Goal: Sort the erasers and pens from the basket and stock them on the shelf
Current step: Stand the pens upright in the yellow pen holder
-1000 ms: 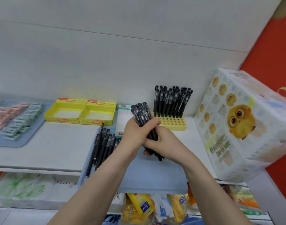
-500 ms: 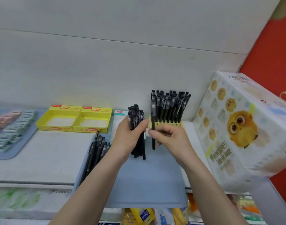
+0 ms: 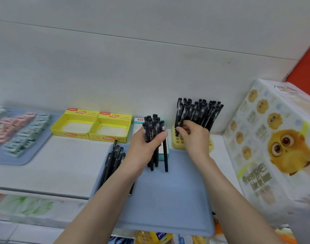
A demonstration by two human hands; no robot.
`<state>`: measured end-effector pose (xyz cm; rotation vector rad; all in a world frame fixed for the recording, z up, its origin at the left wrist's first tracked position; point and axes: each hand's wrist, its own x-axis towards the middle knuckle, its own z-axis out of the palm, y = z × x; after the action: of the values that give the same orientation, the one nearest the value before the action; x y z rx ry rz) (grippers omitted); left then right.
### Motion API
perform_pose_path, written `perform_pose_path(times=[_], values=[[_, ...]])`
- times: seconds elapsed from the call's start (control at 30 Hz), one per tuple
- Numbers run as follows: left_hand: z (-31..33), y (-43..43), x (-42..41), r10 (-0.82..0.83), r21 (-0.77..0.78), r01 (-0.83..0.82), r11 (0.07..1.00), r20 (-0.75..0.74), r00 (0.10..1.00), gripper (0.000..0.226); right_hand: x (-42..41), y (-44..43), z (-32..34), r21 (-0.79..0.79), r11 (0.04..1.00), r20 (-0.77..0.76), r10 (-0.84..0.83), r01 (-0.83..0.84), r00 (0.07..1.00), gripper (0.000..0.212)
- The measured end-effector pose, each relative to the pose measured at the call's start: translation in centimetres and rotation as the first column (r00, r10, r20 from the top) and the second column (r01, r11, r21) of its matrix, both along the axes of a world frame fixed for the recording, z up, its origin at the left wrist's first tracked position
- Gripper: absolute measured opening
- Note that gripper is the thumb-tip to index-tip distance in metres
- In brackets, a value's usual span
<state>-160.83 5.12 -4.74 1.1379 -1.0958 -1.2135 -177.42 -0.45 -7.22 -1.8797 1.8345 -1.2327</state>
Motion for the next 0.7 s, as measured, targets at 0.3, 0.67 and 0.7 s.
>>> perform_pose_path(times=[0.3,0.67,0.7], values=[[0.2,-0.4,0.2,0.008,-0.047,-0.006,0.999,0.044,0.999,0.02,-0.1,1.7,2.3,0.087,0.99,-0.18,-0.096,0.113,0.979,0.023],[-0.2,-0.9,-1.9,-0.023,-0.073,0.028,0.997,0.067,0.998,0.016,-2.3,3.7,3.2,0.122,0.976,0.123,0.167,-0.182,0.978,0.007],[-0.2,-0.8,-1.9,-0.032,-0.071,0.037,0.997,0.067,0.997,0.018,-2.7,3.4,3.2,0.075,0.992,0.098,0.091,-0.099,0.991,0.01]])
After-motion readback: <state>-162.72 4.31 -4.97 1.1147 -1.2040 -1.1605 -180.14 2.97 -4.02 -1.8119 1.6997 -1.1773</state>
